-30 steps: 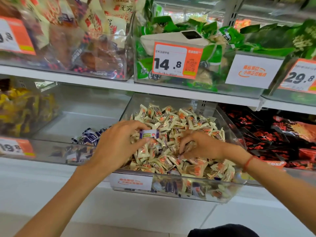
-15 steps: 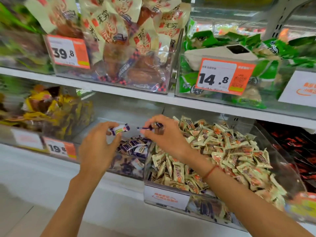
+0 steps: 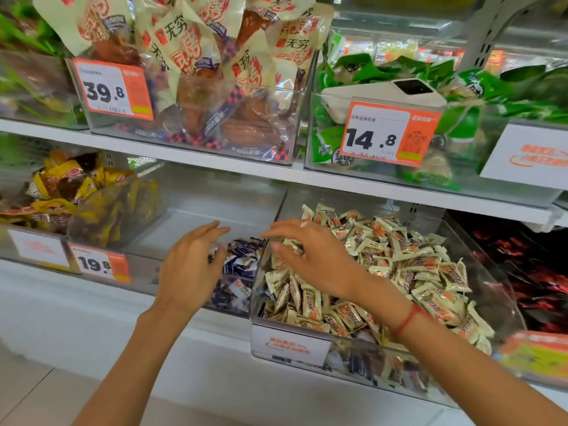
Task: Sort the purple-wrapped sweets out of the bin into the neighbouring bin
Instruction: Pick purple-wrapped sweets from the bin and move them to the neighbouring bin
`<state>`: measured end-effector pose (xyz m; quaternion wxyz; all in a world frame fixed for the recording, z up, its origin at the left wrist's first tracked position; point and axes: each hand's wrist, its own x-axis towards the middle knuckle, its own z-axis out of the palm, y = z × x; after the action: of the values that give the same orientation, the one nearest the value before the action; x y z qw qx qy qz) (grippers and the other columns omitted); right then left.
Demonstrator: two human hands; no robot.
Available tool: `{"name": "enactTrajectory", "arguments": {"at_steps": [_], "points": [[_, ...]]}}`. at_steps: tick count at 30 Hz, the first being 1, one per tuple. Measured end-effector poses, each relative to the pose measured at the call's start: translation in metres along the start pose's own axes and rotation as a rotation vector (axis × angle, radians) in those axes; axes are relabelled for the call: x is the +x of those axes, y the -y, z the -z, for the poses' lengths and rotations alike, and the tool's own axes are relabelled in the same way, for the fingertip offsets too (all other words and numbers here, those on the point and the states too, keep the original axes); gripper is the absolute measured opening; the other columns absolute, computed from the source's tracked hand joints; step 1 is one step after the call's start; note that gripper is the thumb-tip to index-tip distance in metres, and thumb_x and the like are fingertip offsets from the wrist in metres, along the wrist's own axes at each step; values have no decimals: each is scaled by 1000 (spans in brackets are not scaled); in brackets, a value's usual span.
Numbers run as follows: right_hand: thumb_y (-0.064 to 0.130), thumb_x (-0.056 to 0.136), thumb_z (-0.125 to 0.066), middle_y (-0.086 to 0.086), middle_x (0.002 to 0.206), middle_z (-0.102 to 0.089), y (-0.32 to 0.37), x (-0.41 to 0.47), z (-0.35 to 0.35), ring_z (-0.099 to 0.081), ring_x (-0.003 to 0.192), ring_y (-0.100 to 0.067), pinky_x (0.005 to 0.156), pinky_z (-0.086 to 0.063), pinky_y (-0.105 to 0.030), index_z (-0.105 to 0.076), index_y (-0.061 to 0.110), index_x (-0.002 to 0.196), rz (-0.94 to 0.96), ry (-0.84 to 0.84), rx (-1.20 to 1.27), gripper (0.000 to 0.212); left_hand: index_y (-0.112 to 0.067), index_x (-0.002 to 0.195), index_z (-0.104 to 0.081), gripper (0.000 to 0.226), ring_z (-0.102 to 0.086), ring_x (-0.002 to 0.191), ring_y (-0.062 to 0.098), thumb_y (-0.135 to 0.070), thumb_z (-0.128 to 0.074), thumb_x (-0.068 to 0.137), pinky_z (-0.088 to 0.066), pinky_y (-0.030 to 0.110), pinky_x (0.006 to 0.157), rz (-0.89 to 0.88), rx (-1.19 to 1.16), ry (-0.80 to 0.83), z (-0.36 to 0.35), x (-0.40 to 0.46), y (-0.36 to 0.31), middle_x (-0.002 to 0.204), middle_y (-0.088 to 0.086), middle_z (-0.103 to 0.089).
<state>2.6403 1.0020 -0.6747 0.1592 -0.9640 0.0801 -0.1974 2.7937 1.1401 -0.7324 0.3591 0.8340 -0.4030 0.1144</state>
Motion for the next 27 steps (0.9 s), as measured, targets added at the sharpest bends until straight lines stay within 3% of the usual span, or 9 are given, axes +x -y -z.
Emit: {"name": "enactTrajectory", "arguments": {"at_steps": [4,7,11,14,16,20,27], "points": [[33,96,-54,18,123,-59,-26,-61,36,-53,116,-1,100,-44,-30,-64,36,116,-71,51,-124,22,-28,120,-62,29,-50,120,13,-23,-58,93,-42,33,95,-70,-86,-57,13,-7,-35,130,-13,-56],[37,93,-57,23,123,-57,-52,-97,69,-56,110,0,95,-47,-27,-63,40,115,-178,138,-290,23,-34,116,-62,26,-46,109,-2,-24,-57,93,-40,24,88,-255,-170,-24,9,-12,-77,118,-25,-54],[40,88,-65,24,126,-53,-81,-129,107,-56,98,4,84,-47,-18,-56,49,117,-300,302,-423,31,-38,121,-59,28,-41,122,-5,-28,-55,95,-35,28,106,-552,-226,391,-26,-12,-123,130,-24,-51],[39,86,-68,20,130,-52,-85,-138,108,-54,113,-3,90,-47,-25,-54,52,119,-283,454,-416,38,-34,135,-47,43,-29,135,4,-35,-56,93,-22,35,116,-740,1,651,-66,-8,-139,147,-14,-36],[40,85,-68,20,135,-47,-85,-138,97,-47,122,-6,96,-43,-27,-48,51,129,-246,496,-411,49,-32,141,-40,57,-22,138,12,-37,-62,88,-16,38,118,-804,129,726,-84,-3,-139,152,-9,-24],[45,84,-66,14,138,-44,-93,-129,66,-40,120,-12,96,-38,-28,-30,46,145,-155,501,-499,71,-32,129,-50,52,-28,134,11,-41,-69,81,-19,35,114,-787,131,679,-93,3,-132,147,-14,-24],[38,90,-62,8,132,-58,-101,-97,40,-56,116,-13,85,-38,-22,-50,30,135,-116,422,-445,47,-36,116,-57,37,-43,124,5,-40,-69,81,-24,32,113,-661,175,565,-82,9,-118,130,-19,-51]]}}
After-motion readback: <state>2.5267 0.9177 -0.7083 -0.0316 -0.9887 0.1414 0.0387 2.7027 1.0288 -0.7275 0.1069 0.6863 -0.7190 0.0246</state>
